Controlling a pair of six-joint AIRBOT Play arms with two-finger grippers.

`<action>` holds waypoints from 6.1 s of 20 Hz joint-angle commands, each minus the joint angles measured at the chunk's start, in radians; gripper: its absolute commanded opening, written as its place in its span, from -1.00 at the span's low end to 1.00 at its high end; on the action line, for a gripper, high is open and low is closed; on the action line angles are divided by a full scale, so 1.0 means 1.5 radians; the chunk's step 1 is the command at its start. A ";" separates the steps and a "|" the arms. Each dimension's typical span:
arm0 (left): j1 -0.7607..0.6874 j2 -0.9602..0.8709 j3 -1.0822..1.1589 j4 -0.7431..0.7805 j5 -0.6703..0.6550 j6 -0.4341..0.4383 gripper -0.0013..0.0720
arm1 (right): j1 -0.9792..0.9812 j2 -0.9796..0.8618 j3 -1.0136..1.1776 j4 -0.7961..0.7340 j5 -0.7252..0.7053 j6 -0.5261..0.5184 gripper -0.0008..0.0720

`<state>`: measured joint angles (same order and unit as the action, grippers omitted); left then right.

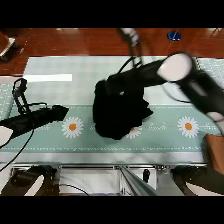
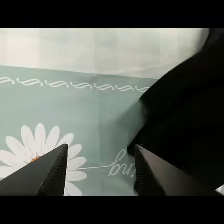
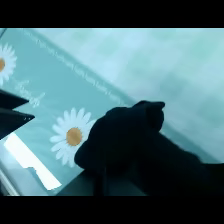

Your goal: Fold the shirts.

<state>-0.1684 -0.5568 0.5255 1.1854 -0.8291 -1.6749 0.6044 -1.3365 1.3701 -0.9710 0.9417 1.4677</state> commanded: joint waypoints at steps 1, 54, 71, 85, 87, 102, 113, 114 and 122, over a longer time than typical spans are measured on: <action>-0.001 -0.003 0.000 -0.011 -0.009 0.003 0.42 | 0.013 -0.075 -0.018 0.098 -0.041 -0.005 -0.57; -0.114 -0.654 0.283 -0.407 -0.192 0.445 -0.93 | -0.406 -0.082 -0.373 0.237 -0.073 -0.045 0.11; 0.256 -0.277 0.545 -0.436 -0.132 0.339 -0.93 | -0.428 0.174 0.162 -0.068 0.119 0.011 -0.92; 0.373 0.150 0.583 -0.232 -0.103 0.325 -0.93 | -0.428 0.562 0.219 -0.210 0.403 0.077 -0.92; 0.320 0.151 0.571 -0.188 -0.128 0.304 -0.93 | -0.428 0.564 0.192 -0.200 0.475 0.094 -0.92; 0.126 -0.297 0.356 -0.204 0.005 0.322 -0.93 | -0.428 0.333 -0.339 -0.035 0.010 0.027 -0.92; 0.092 -0.459 0.364 -0.248 -0.025 0.298 0.43 | -0.469 -0.129 -0.091 0.181 -0.080 -0.063 0.15; 0.116 -0.458 0.376 -0.214 -0.088 0.279 0.43 | -0.499 -0.126 -0.060 0.171 -0.026 -0.063 0.15; 0.400 -0.327 0.139 -0.085 -0.343 0.253 0.42 | -0.697 0.153 -0.273 -0.107 0.139 -0.052 0.15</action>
<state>0.2916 -1.1278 0.9081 1.0149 -1.2407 -1.2873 -0.3603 -1.2751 1.1412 -1.0248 1.1278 1.3842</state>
